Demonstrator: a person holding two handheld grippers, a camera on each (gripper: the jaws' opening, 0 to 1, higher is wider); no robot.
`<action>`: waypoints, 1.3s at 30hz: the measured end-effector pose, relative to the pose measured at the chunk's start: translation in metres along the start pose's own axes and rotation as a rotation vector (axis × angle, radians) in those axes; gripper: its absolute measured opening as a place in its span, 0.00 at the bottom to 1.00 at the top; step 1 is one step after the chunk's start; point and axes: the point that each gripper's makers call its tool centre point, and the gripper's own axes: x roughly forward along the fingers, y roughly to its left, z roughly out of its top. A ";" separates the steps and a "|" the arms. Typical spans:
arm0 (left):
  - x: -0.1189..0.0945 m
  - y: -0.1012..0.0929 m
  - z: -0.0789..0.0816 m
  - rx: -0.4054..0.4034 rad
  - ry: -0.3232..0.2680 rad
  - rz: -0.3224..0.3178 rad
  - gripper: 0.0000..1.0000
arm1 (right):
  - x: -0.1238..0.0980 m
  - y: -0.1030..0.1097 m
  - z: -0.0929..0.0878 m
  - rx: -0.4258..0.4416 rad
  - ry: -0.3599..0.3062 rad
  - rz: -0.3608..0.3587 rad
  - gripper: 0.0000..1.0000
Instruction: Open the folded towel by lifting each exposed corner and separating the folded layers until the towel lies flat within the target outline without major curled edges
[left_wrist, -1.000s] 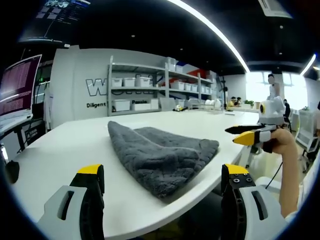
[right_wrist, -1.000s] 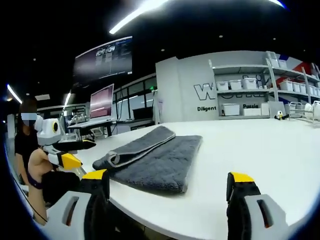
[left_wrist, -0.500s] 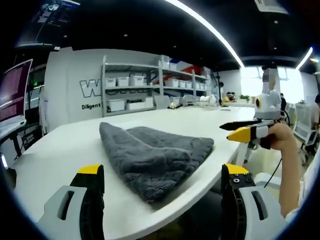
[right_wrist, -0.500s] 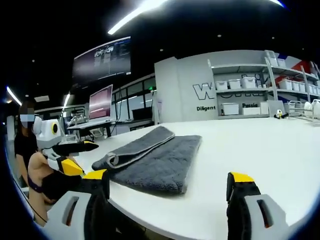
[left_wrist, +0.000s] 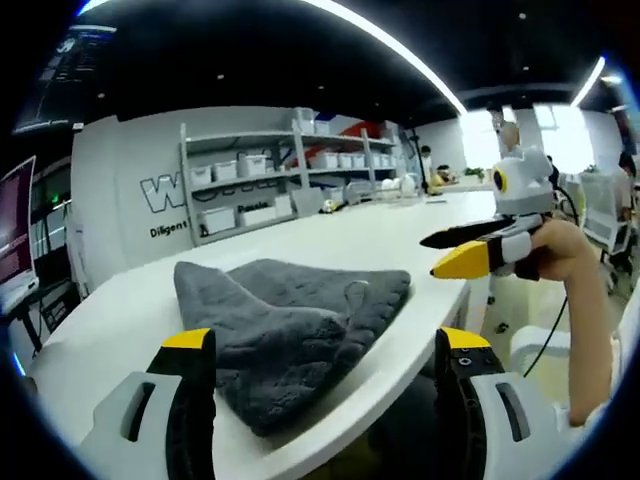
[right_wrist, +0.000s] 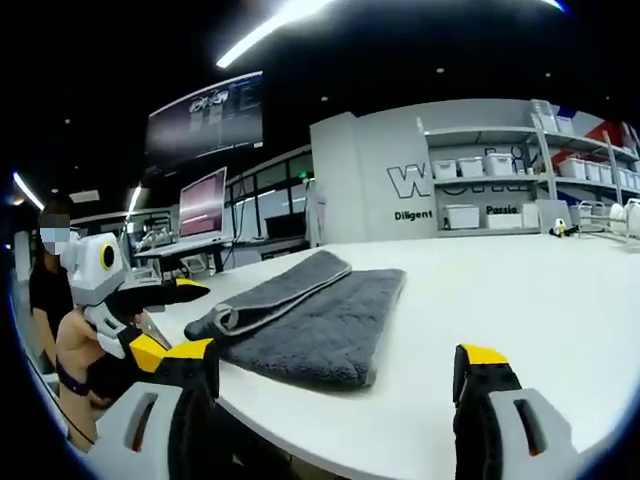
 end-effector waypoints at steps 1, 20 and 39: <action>0.001 -0.001 0.001 0.006 -0.002 -0.004 0.86 | 0.000 0.000 0.000 0.000 0.000 0.001 0.99; 0.008 -0.004 0.008 0.187 -0.041 0.053 0.50 | -0.002 0.000 0.000 0.009 -0.007 -0.002 0.99; 0.011 -0.006 0.005 0.390 -0.002 0.096 0.28 | -0.003 0.000 0.000 0.022 -0.015 0.007 0.98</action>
